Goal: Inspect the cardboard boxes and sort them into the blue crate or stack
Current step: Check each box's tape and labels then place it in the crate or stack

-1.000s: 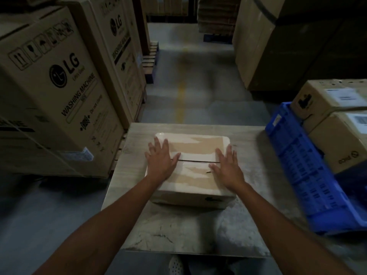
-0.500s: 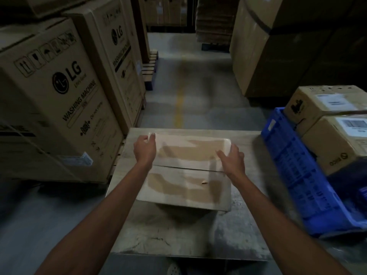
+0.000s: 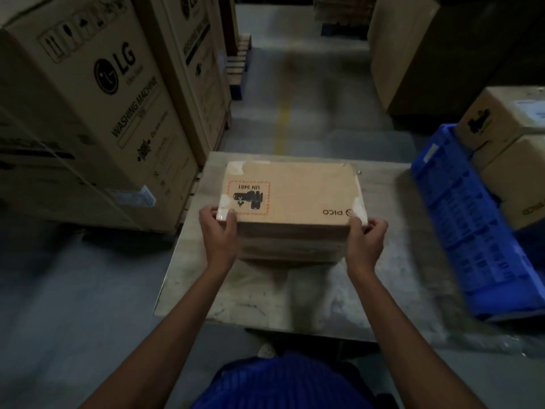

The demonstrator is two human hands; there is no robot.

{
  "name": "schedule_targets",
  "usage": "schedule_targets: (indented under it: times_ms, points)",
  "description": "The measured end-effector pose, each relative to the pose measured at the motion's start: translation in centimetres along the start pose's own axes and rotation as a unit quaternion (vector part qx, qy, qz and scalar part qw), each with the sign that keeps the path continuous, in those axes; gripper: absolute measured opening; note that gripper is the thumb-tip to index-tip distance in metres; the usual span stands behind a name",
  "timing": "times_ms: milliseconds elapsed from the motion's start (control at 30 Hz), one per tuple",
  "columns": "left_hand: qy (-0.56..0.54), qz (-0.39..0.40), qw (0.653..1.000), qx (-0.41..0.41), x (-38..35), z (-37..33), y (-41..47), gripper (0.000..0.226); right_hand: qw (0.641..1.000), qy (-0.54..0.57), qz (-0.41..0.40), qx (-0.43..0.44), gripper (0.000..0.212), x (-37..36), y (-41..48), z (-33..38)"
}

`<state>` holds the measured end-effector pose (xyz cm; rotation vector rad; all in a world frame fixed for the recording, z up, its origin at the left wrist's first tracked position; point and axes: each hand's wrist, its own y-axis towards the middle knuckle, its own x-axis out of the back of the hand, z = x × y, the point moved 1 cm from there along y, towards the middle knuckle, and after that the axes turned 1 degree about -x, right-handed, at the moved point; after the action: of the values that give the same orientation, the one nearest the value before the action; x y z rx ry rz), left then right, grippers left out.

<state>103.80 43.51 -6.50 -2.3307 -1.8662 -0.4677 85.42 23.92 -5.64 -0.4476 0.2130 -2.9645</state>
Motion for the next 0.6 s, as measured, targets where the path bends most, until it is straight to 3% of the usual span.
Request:
schedule_targets:
  times_ms: [100,200,267,333,400,500,600]
  points:
    - [0.082,0.01,0.994,-0.073,0.8,-0.1,-0.1,0.042,0.996,-0.059,-0.015,0.058,0.034,0.2,-0.6,0.8]
    - [0.179,-0.003,0.957,-0.23,1.0,-2.0,0.7,0.043,0.951,-0.148,-0.039,0.27,0.044,-0.7,-1.4,3.0]
    - [0.217,0.04,0.925,-0.309,0.6,-3.4,0.9,0.044,0.911,-0.161,0.043,0.377,0.033,-2.2,-2.5,5.0]
    - [0.286,0.1,0.898,-0.32,-0.1,-3.6,1.1,0.052,0.873,-0.205,0.173,0.407,0.026,-4.3,-3.8,6.4]
    - [0.384,0.154,0.864,-0.288,-0.8,-3.4,1.3,0.059,0.818,-0.326,0.242,0.407,0.042,-6.4,-4.2,6.5]
    - [0.452,0.2,0.835,-0.239,-1.0,-3.4,1.5,0.068,0.744,-0.454,0.257,0.417,0.058,-7.9,-3.8,5.1]
    - [0.459,0.211,0.828,-0.243,-0.9,-3.8,1.6,0.067,0.735,-0.466,0.258,0.42,0.06,-7.8,-3.5,4.7]
